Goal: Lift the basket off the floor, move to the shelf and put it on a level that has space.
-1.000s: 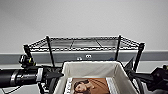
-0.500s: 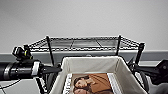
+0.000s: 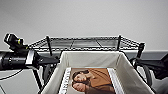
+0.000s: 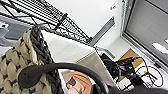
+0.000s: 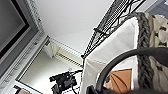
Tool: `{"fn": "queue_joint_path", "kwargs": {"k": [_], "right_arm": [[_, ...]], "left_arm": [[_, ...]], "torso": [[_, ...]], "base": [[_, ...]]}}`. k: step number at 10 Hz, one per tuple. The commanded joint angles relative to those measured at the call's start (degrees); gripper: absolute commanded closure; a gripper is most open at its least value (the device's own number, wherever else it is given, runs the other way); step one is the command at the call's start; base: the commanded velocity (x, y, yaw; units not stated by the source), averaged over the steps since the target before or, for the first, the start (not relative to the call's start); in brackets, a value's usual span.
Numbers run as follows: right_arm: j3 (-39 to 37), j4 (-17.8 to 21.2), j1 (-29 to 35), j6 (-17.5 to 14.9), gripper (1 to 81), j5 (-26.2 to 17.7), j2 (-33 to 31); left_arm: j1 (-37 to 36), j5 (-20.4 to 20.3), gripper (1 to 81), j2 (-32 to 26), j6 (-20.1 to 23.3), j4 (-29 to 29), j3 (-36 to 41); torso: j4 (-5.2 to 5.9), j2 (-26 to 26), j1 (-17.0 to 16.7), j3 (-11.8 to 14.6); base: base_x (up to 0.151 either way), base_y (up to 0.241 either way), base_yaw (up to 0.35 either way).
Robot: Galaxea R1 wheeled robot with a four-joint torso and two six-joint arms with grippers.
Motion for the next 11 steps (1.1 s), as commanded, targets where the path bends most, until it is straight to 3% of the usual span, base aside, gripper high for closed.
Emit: {"fn": "queue_joint_path", "kwargs": {"k": [1, 6, 11], "right_arm": [[-3.00, -0.04, 10.28, 3.74, 81.1, 1.03, 0.28], [-6.69, 0.23, 18.20, 9.27, 81.1, -1.17, 3.97], [-11.16, 0.40, 23.46, 12.25, 81.1, -3.18, 7.83]], "left_arm": [[-9.64, -0.57, 81.1, 2.28, 0.67, -5.32, -4.86], [-14.22, 0.93, 81.1, 4.30, 0.67, -8.39, -8.46], [-17.89, 2.59, 81.1, 8.25, 0.58, -10.49, -13.29]], "torso": [[0.00, 0.00, 0.03, 0.00], [0.00, 0.00, 0.03, 0.00], [0.00, 0.00, 0.03, 0.00]], "base": [[0.000, 0.000, 0.000], [0.000, 0.000, 0.000], [0.000, 0.000, 0.000]]}}
